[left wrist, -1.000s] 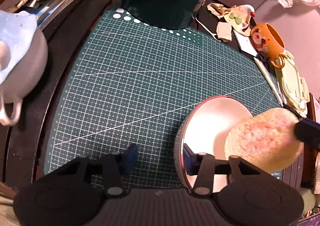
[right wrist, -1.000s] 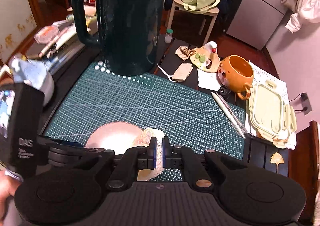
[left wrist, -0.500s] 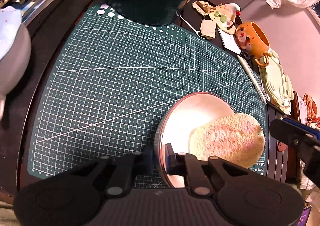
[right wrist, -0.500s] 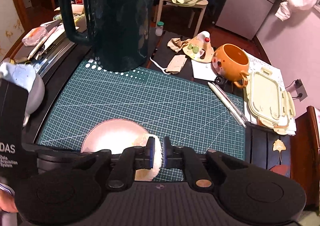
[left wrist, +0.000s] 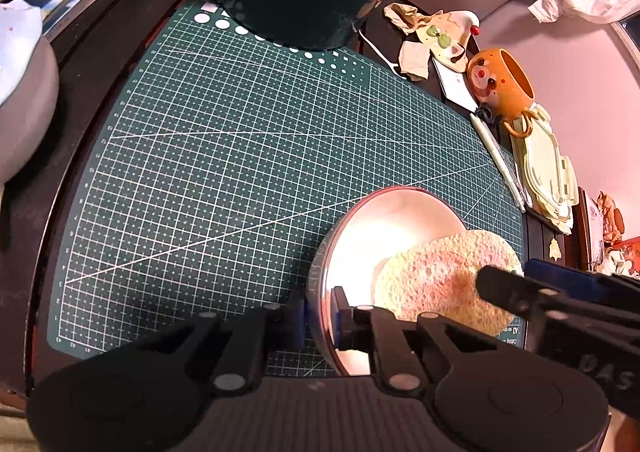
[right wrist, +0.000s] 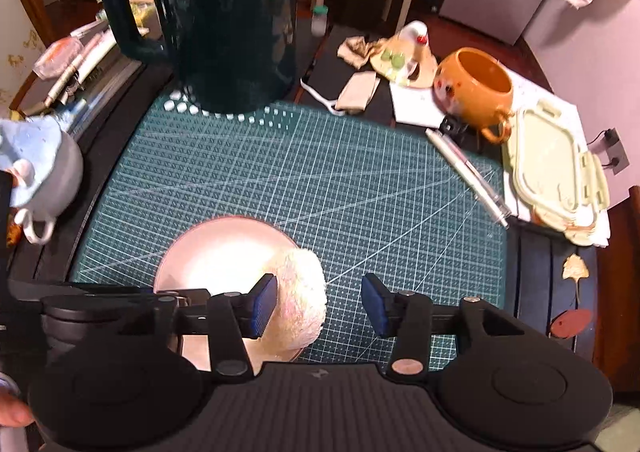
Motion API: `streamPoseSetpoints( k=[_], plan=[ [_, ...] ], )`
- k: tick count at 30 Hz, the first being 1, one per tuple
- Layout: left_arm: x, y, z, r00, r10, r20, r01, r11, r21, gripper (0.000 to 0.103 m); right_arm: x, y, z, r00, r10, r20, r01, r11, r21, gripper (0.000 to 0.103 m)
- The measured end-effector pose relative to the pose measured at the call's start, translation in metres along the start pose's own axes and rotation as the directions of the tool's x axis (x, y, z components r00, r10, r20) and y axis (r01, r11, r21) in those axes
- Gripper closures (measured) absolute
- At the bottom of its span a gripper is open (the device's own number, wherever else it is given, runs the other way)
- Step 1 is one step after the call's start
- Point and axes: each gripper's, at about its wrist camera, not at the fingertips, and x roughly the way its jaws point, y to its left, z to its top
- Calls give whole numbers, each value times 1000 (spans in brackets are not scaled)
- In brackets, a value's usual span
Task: Clean bowl
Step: 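Grasp the bowl rim with the left gripper while the right gripper grasps the sponge, then tilt the bowl up with the left gripper while the right gripper scrubs its inside with the sponge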
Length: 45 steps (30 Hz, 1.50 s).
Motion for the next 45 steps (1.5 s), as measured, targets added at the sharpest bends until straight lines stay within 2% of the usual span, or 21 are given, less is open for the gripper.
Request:
streamPoseSetpoints(
  k=[1, 2, 3, 8, 14, 19, 21, 25, 27, 32, 36, 40, 45],
  plan=[
    [0, -1, -1, 1000, -2, -1, 2, 1000, -2, 91, 3, 1, -1, 1000, 8, -10, -8, 1000, -3, 60],
    [0, -1, -1, 1000, -4, -2, 4, 1000, -3, 91, 5, 3, -1, 1000, 13, -17, -13, 1000, -7, 74],
    [0, -1, -1, 1000, -6, -4, 6, 1000, -6, 91, 5, 4, -2, 1000, 14, -21, -14, 1000, -12, 81],
    [1, -1, -2, 1000, -16, -20, 16, 1000, -3, 90, -1, 17, -1, 999, 24, -28, -26, 998, -50, 81],
    [-1, 2, -7, 996, -67, -61, 66, 998, -26, 88, 8, 24, 4, 999, 27, -47, -29, 998, -49, 81],
    [1, 3, -7, 994, -76, -75, 74, 997, -29, 88, 10, 26, 5, 998, 40, -40, -41, 999, -31, 89],
    [6, 5, -5, 993, -79, -85, 76, 997, -32, 88, 6, 26, 5, 999, 27, -27, -28, 999, -35, 90],
    [18, 16, 5, 992, -83, -98, 79, 996, -42, 88, -8, 32, 6, 997, -68, 34, 72, 989, -132, 90],
    [19, 16, 6, 992, -83, -98, 80, 996, -43, 88, -16, 34, 6, 996, -79, 52, 86, 985, -150, 90],
    [20, 17, 6, 991, -96, -98, 90, 994, -60, 88, -28, 37, 9, 997, -33, 71, 42, 991, -129, 90],
    [21, 20, 5, 989, -110, -96, 103, 992, -75, 87, -6, 36, 5, 999, 14, 31, -12, 998, -61, 91],
    [21, 19, 4, 990, -105, -98, 99, 993, -66, 87, 9, 41, -3, 998, -48, 39, 52, 994, -92, 91],
    [22, 17, 4, 990, -102, -101, 95, 993, -72, 87, -12, 33, 1, 994, -93, 65, 100, 987, -124, 91]
  ],
)
